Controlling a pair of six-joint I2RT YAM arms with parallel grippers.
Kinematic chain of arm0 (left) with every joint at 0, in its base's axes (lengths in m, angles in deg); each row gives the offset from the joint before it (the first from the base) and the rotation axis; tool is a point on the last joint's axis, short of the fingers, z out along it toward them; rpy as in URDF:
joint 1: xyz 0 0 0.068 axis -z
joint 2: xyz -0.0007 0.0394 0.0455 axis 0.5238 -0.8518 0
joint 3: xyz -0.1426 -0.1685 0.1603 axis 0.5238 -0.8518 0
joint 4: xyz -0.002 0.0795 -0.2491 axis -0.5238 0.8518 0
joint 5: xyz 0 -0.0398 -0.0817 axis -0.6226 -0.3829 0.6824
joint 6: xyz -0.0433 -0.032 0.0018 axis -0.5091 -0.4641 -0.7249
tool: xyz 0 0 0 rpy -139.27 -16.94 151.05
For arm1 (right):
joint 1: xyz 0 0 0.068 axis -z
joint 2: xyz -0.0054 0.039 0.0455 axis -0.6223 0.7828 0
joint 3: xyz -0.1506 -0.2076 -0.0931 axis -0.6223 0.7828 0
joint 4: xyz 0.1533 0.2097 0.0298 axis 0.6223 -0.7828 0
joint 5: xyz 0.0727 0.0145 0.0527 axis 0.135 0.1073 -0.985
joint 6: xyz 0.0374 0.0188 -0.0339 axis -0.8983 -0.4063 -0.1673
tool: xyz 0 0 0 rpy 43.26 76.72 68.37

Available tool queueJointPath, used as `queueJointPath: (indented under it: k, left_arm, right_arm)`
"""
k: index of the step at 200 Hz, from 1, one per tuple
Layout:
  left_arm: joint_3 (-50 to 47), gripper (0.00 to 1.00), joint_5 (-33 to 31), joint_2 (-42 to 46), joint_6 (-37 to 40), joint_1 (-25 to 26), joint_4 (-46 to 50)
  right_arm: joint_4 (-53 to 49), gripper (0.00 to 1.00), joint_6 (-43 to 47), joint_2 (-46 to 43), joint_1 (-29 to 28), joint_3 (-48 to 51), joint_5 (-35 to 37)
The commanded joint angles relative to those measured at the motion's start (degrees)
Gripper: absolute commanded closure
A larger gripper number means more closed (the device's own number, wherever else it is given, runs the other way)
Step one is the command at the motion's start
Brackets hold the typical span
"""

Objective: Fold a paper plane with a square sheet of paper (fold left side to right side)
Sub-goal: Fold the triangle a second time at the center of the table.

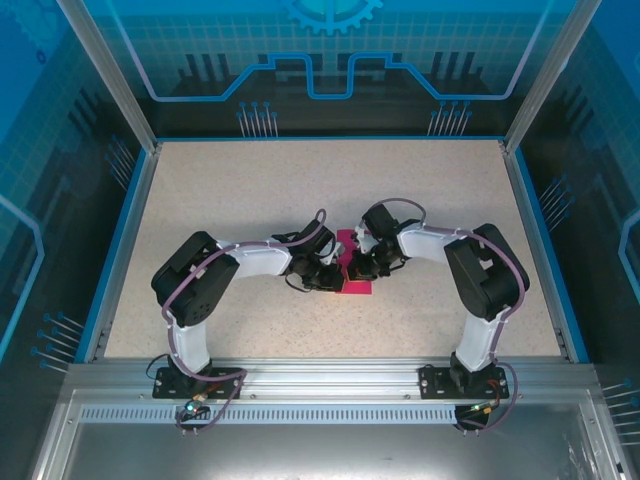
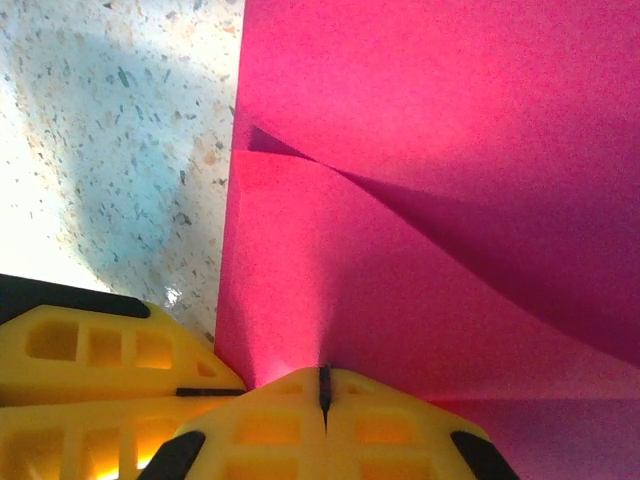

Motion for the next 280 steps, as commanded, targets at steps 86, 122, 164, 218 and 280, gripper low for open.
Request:
queueJointPath:
  k: [86, 122, 164, 218, 280]
  left_arm:
    - [-3.28, 0.9, -5.39, -4.1, 1.16, 0.38, 4.84]
    - [-3.18, 0.9, -5.33, -4.18, 1.23, 0.42, 4.97]
    - [-3.19, 0.91, -5.31, -4.18, 1.18, 0.35, 4.86]
    - [-2.95, 0.9, -5.25, -4.1, 1.16, 0.41, 4.97]
    - [-2.91, 0.91, -5.29, -3.84, 1.2, 0.41, 4.82]
  right_arm:
    - [-5.79, 0.95, 3.42, 2.13, 4.69, -3.41, 6.38]
    - [-7.35, 0.95, 4.56, 3.3, 7.23, -4.65, 6.85]
    - [-8.51, 0.95, 5.85, 4.34, 10.29, -5.6, 7.28]
    - [-9.1, 0.95, 6.88, 5.09, 13.41, -6.34, 5.77]
    - [-8.52, 0.95, 6.51, 3.91, 16.42, -6.59, 2.35]
